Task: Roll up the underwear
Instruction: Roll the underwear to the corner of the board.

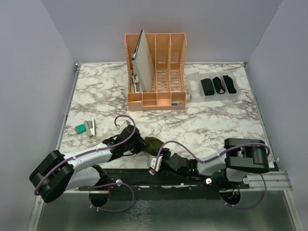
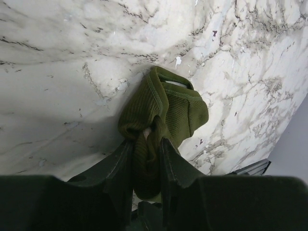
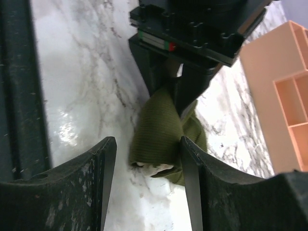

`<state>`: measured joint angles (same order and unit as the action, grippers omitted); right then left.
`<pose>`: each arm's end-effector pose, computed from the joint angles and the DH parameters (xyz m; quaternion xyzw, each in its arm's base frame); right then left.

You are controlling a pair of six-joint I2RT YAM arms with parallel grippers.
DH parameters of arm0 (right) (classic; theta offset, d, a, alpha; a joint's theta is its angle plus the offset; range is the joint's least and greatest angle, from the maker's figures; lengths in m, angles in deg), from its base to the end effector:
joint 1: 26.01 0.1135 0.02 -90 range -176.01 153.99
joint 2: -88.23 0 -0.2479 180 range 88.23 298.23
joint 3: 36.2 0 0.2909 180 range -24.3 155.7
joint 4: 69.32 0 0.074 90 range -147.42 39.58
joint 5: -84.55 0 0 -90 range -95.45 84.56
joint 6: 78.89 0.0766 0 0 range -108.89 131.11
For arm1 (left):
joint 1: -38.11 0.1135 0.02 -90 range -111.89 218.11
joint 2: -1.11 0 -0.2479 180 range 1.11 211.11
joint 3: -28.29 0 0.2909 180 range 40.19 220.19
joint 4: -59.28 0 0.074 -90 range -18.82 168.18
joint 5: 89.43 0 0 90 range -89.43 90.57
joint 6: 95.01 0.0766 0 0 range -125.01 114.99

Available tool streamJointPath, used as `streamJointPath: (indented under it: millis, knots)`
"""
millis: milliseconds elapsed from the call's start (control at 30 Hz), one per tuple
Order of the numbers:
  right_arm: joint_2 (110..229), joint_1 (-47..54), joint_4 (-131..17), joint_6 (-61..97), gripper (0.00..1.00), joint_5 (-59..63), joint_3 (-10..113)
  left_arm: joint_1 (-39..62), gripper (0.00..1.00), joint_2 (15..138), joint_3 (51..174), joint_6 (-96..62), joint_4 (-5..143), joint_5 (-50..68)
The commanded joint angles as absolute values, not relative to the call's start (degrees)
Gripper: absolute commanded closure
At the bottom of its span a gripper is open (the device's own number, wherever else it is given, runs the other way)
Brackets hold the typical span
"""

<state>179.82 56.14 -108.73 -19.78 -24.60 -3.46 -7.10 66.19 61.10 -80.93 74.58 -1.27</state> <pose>0.0680 0.3090 0.0636 -0.6184 0.5242 0.1239 0.5722 0.1871 -0.1850 0.0719 -0.2524 0.8973 -0.3078 0.1908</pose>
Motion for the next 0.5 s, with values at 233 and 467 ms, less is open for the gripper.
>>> streamJointPath:
  millis: [233,467]
  knots:
    - [178.81,57.13,-110.0,-22.2,0.39,-25.88,-1.9,-7.77,1.0,64.86,60.1,-83.54,80.11,-4.32]
    - [186.34,57.1,-108.73,-18.1,0.39,-27.67,2.28,-7.93,1.0,64.04,59.9,-84.65,80.86,-5.0]
